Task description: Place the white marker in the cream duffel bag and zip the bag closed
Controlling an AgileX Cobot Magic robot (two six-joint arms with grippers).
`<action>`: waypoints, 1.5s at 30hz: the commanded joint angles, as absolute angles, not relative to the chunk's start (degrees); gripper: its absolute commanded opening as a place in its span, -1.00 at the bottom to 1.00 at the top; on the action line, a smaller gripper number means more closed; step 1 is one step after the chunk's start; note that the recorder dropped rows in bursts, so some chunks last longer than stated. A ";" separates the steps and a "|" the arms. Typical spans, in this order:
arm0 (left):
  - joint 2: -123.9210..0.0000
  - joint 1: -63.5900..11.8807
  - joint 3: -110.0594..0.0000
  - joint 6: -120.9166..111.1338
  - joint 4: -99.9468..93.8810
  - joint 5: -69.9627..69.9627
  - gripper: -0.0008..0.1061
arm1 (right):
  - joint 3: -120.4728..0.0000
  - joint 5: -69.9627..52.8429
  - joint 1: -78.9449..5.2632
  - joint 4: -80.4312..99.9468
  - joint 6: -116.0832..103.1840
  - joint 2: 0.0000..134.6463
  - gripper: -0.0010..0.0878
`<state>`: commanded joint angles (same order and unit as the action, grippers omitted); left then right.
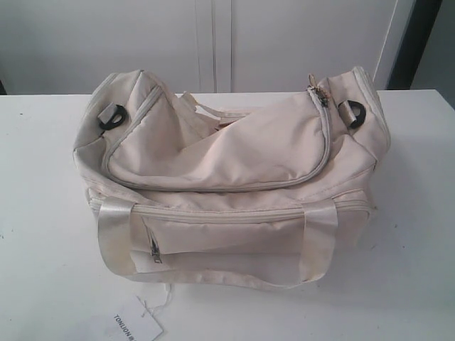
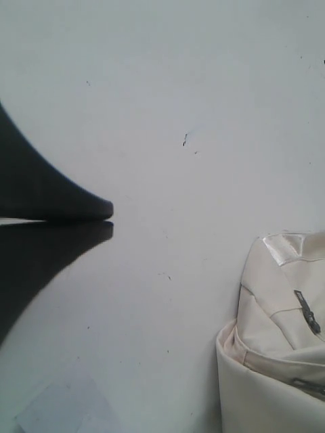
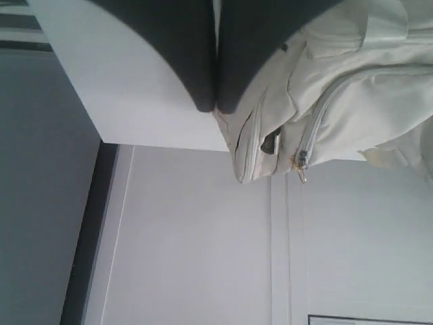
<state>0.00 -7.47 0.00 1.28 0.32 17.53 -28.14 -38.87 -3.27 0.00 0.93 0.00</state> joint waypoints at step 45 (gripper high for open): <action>0.00 -7.47 0.00 1.28 0.32 17.53 -0.99 | 0.00 -19.91 -3.27 0.00 0.93 0.00 -0.98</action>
<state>0.00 -7.47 0.00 1.28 0.32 17.53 0.00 -19.91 -3.27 0.00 0.93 0.00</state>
